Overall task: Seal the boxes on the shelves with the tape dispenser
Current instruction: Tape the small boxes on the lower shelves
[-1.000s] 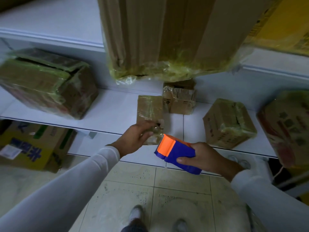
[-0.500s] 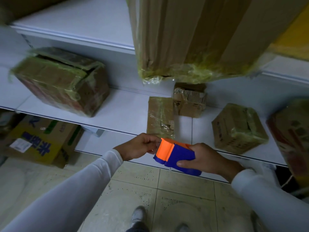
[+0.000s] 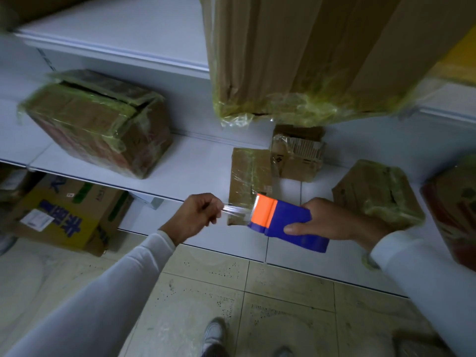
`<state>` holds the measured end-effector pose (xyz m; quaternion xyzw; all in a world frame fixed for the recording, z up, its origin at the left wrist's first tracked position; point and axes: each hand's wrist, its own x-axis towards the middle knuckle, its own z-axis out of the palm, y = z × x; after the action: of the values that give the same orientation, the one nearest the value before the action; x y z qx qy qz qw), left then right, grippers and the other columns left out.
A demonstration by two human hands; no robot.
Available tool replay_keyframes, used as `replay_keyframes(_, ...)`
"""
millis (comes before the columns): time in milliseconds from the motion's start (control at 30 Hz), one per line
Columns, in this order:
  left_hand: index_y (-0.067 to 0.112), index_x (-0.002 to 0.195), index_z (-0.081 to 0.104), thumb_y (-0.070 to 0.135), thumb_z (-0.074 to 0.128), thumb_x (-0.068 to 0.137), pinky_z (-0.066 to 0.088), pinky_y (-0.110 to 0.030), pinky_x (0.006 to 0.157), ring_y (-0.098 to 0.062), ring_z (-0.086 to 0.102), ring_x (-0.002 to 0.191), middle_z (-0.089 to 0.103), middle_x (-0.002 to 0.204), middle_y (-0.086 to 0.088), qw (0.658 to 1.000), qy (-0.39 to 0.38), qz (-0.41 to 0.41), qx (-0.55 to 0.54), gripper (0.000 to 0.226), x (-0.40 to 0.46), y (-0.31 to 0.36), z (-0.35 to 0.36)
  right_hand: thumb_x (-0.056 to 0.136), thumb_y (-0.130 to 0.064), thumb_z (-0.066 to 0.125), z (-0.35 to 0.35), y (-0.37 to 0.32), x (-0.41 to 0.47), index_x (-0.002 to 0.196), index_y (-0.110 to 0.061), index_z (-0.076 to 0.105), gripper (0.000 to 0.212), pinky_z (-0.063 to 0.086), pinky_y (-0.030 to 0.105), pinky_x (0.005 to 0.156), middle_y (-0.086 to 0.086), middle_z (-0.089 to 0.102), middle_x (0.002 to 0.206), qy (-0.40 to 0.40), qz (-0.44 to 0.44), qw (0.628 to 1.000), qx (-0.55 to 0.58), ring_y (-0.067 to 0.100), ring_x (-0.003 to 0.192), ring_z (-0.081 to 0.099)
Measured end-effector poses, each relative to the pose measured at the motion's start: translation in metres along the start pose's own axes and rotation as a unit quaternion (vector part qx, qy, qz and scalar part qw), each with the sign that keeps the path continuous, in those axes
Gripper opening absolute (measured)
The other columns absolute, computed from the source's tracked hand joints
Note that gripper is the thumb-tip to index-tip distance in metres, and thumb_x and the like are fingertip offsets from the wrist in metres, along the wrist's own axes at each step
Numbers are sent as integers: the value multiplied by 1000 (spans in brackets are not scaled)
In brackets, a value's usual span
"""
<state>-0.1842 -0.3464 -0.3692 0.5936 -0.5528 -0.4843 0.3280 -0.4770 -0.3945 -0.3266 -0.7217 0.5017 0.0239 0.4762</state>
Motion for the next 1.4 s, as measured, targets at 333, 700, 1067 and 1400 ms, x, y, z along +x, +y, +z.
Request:
replay_keyframes(333, 0, 86, 62, 1, 48, 95, 41, -23, 53, -14, 50, 56, 56, 68, -6, 998, 48, -42, 1, 17, 24, -17, 1, 79, -44, 79, -17, 10, 13, 95, -4, 69, 44, 58, 48, 80, 12, 75, 87, 15, 22, 1000, -11, 29, 82, 73)
replay_keyframes(700, 12, 85, 66, 9, 59, 91, 52, -28, 74, -20, 60, 79, 65, 95, -7, 982, 182, -44, 31, 10, 47, -41, 43, 76, -59, 75, -7, 30, 48, 92, -7, 67, 55, 52, 34, 70, 9, 74, 84, 35, 43, 997, -47, 27, 77, 72)
replay_keyframes(1067, 19, 119, 64, 19, 61, 92, 54, -28, 77, -6, 58, 78, 55, 92, 4, 967, 162, 119, 154, 27, 42, -45, 45, 77, -56, 76, -6, 26, 57, 101, 2, 66, 64, 47, 34, 74, 19, 74, 93, 18, 51, 998, -10, 39, 89, 70)
replay_keyframes(1400, 19, 135, 48, 21, 70, 83, 53, -40, 88, -26, 56, 108, 52, 129, -6, 894, 77, 229, 376, 56, 62, -45, 21, 75, -62, 74, 3, 25, 61, 106, 6, 64, 75, 40, 34, 71, 27, 69, 102, 28, 56, 998, 14, 45, 96, 66)
